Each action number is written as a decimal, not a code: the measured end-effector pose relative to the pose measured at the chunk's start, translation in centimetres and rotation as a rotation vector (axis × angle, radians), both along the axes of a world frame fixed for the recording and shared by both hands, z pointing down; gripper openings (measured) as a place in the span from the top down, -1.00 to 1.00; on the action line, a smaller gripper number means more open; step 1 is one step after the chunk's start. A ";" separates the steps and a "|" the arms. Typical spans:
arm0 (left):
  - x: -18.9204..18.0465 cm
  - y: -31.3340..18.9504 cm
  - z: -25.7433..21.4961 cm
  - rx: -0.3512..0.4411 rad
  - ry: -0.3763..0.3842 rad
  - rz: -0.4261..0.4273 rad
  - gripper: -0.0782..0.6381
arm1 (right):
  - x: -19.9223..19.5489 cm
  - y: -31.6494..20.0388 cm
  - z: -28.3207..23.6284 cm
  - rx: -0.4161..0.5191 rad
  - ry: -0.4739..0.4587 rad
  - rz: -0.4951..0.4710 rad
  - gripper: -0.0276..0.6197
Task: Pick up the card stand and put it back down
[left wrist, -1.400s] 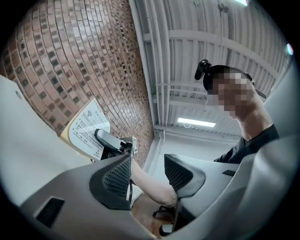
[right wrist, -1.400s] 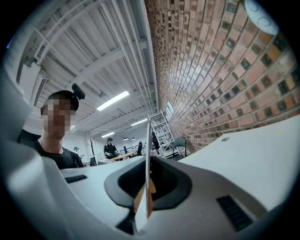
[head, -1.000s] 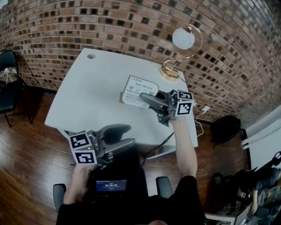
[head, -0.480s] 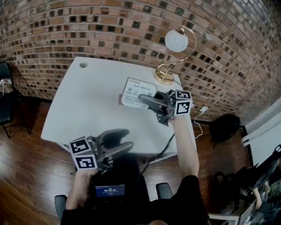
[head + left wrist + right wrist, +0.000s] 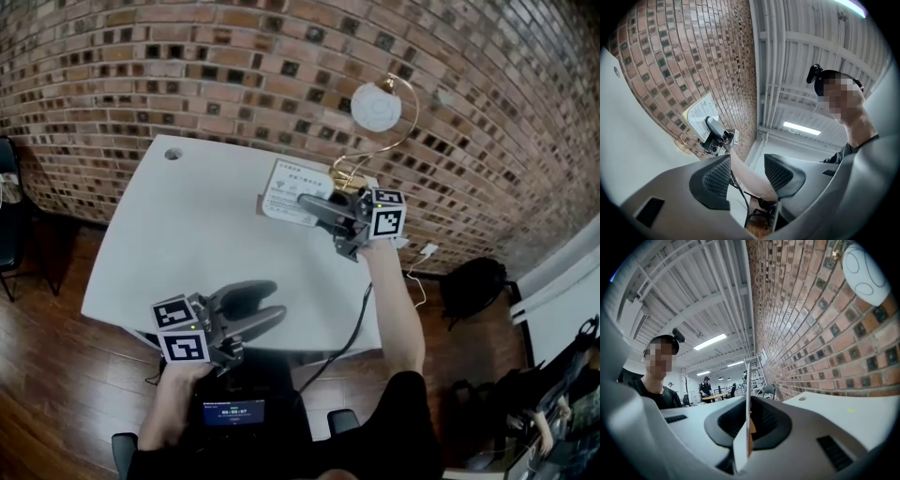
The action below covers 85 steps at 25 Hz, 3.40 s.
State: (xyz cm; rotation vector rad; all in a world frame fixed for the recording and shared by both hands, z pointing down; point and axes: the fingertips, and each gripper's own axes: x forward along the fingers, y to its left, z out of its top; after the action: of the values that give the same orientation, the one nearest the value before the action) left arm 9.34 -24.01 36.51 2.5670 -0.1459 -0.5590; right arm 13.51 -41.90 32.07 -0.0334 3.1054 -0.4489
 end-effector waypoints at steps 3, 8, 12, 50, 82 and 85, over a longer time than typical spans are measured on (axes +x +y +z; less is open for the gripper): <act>0.4 -0.9 0.2 -0.013 0.005 0.008 0.18 | 0.2 -3.2 0.5 0.043 0.039 0.043 0.84; 0.6 -2.4 0.7 -0.044 0.019 0.025 0.18 | 1.1 -9.0 2.8 0.012 0.056 0.101 0.84; 0.7 -4.3 0.8 -0.057 0.022 0.024 0.18 | 1.1 -12.0 4.2 -0.015 0.038 0.101 0.84; 1.0 -11.3 2.1 -0.139 0.066 0.044 0.18 | -4.9 -30.8 13.6 -0.012 0.226 0.082 0.83; 0.2 -11.4 1.9 -0.117 0.078 0.032 0.18 | 3.1 -19.4 8.2 0.039 0.176 0.301 0.52; -0.5 -10.2 0.9 -0.072 0.052 0.008 0.18 | 2.7 -11.8 3.7 0.083 0.005 0.342 0.56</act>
State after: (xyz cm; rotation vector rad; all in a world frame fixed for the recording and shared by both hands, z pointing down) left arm 8.80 -34.17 37.46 2.4797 -0.1352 -0.6064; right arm 16.22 -53.73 35.78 -0.5540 3.0270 -0.3090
